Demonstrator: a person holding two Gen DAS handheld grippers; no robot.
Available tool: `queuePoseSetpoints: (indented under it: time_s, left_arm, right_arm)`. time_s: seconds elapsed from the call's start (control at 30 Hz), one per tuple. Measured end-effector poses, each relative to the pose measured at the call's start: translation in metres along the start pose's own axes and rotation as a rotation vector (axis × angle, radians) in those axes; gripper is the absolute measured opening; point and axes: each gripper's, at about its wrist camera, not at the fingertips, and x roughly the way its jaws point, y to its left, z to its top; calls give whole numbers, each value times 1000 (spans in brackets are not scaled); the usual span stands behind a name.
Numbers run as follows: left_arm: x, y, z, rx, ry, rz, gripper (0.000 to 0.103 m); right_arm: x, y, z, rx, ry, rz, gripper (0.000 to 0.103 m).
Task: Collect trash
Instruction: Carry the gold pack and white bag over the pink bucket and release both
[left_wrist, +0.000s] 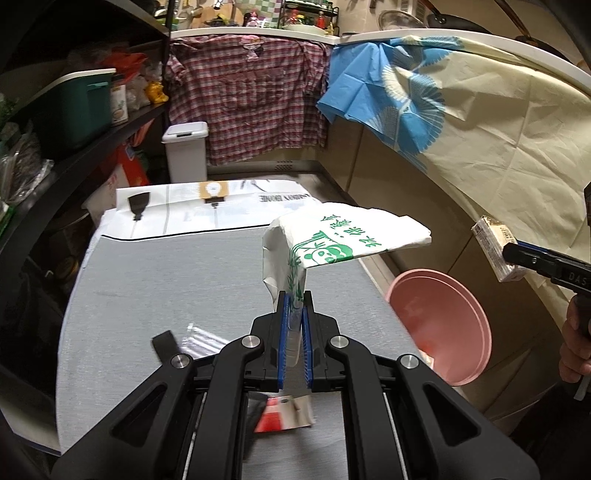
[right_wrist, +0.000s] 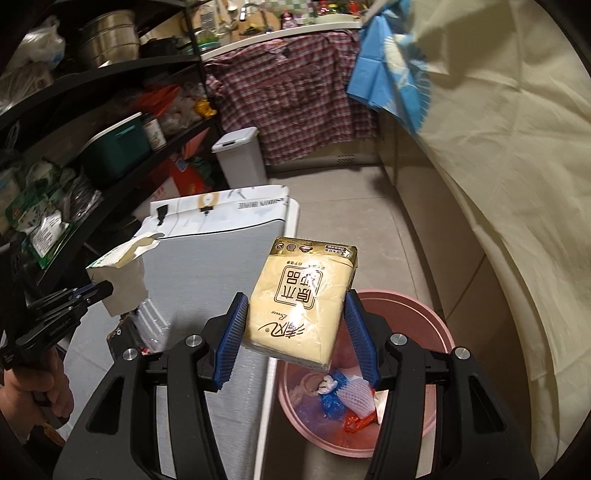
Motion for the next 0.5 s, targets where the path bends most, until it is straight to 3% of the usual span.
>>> queuePoseSetpoints:
  time_s: [0.5]
  left_arm:
    - [25,-83,15,39,23,-147,7]
  right_arm:
    - [6,-39,-13,52,50,-91,54]
